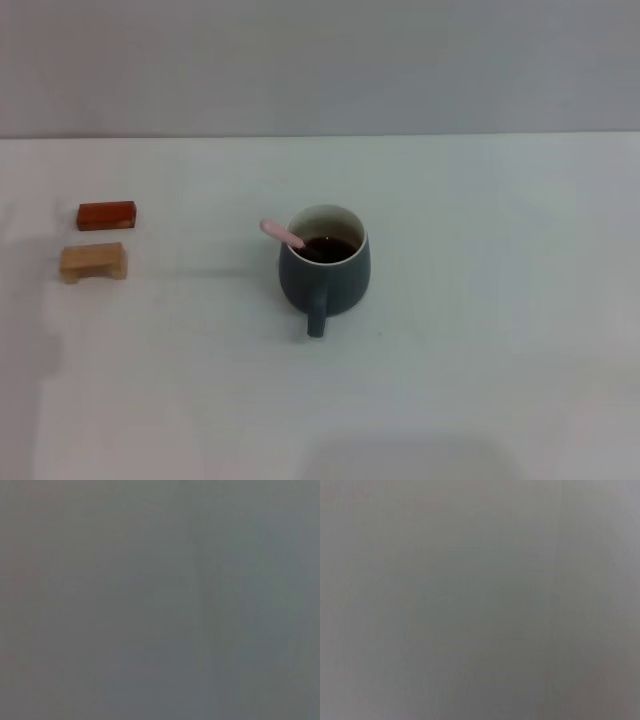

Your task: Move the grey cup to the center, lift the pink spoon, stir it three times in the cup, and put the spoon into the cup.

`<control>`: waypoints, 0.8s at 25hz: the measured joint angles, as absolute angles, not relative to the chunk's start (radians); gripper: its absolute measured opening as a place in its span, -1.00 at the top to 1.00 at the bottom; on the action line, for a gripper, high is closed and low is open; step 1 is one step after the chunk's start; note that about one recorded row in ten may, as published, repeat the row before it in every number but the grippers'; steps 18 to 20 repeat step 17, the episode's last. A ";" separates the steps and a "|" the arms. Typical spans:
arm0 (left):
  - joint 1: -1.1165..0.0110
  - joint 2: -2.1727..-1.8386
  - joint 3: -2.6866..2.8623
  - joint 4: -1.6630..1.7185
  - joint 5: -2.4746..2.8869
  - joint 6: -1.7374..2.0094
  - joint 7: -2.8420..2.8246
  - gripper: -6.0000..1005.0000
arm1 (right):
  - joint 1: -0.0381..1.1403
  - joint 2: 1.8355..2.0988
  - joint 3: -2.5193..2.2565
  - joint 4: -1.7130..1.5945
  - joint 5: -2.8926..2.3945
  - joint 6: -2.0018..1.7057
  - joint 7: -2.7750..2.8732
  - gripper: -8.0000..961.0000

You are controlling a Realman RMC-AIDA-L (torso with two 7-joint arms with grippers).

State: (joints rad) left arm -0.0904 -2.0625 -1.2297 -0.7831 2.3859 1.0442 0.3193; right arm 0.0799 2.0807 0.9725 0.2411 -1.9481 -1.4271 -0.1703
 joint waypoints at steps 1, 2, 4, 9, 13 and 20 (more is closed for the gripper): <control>-0.107 -2.063 -1.240 -0.725 2.385 1.048 0.278 0.09 | 0.080 2.080 0.973 0.241 -1.948 -1.428 -0.170 0.99; -0.123 -2.063 -1.248 -0.674 2.384 1.055 0.243 0.04 | 0.080 2.080 0.972 0.241 -1.948 -1.429 -0.170 0.99; -0.159 -2.065 -1.257 -0.563 2.383 1.087 0.163 -0.10 | 0.081 2.080 0.973 0.242 -1.948 -1.433 -0.170 0.99; -0.192 -2.070 -1.249 -0.450 2.384 1.141 0.112 -0.50 | 0.081 2.081 0.973 0.241 -1.948 -1.445 -0.170 0.99; -0.188 -2.069 -1.248 -0.443 2.386 1.141 0.111 -0.65 | 0.079 2.082 0.973 0.241 -1.948 -1.445 -0.170 0.99; -0.185 -2.069 -1.247 -0.441 2.386 1.141 0.110 -0.65 | 0.081 2.082 0.974 0.241 -1.948 -1.446 -0.170 0.99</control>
